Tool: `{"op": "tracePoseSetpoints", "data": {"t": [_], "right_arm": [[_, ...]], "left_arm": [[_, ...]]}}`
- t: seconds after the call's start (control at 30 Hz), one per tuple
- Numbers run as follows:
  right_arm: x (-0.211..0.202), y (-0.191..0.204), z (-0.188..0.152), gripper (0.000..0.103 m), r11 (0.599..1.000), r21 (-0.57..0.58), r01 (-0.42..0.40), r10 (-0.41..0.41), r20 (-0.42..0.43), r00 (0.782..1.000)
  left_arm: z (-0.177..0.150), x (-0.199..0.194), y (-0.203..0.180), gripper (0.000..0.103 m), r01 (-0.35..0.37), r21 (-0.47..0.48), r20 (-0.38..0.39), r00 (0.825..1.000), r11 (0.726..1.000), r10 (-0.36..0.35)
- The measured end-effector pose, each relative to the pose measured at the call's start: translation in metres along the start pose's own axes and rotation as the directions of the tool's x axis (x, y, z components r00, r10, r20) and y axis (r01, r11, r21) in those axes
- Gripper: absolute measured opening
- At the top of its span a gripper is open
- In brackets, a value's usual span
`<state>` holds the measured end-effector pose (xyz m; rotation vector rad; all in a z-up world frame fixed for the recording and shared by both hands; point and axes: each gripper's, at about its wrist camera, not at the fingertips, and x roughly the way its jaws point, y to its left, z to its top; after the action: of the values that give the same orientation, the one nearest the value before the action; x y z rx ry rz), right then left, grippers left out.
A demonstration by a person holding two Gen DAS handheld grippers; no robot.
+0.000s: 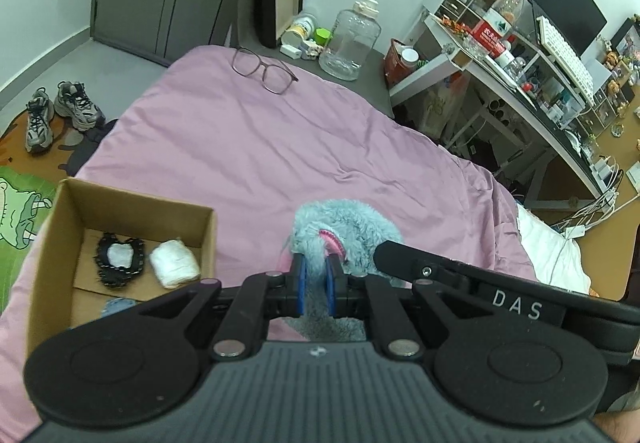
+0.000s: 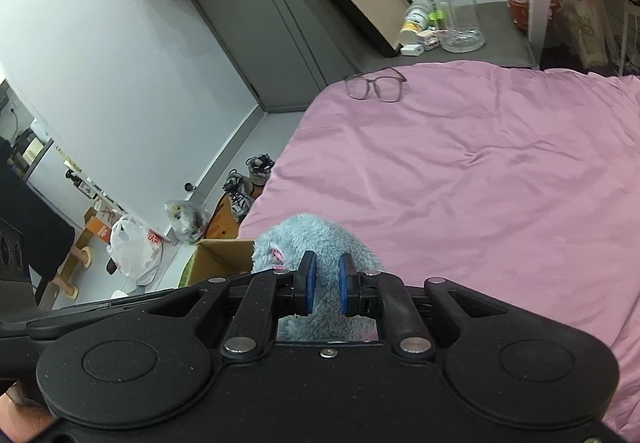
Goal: Organize soft objects
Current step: 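Carry the grey mouse plush with both tools over the box and release it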
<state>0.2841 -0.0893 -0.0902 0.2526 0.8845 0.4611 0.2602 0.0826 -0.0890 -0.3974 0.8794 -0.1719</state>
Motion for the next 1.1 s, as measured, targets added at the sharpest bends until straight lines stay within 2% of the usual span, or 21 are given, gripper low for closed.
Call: {"op": "tracePoseSetpoints", "data": {"t": [0.47, 0.83, 1.1], "right_arm": [[0.021, 0.054, -0.018, 0.012, 0.998, -0.055, 0.007, -0.009, -0.025, 1.000], [0.055, 0.094, -0.036, 0.012, 0.999, -0.041, 0.009, -0.011, -0.036, 0.999], [0.084, 0.107, -0.050, 0.012, 1.000, -0.007, 0.012, -0.013, -0.067, 0.998]], "left_arm": [[-0.011, -0.029, 0.052, 0.009, -0.004, -0.042, 0.026, 1.000, 0.999, 0.005], [-0.016, -0.043, 0.105, 0.009, -0.014, -0.070, 0.039, 0.999, 0.997, 0.017], [-0.019, -0.038, 0.141, 0.009, -0.030, -0.084, 0.026, 0.999, 0.996, 0.032]]}}
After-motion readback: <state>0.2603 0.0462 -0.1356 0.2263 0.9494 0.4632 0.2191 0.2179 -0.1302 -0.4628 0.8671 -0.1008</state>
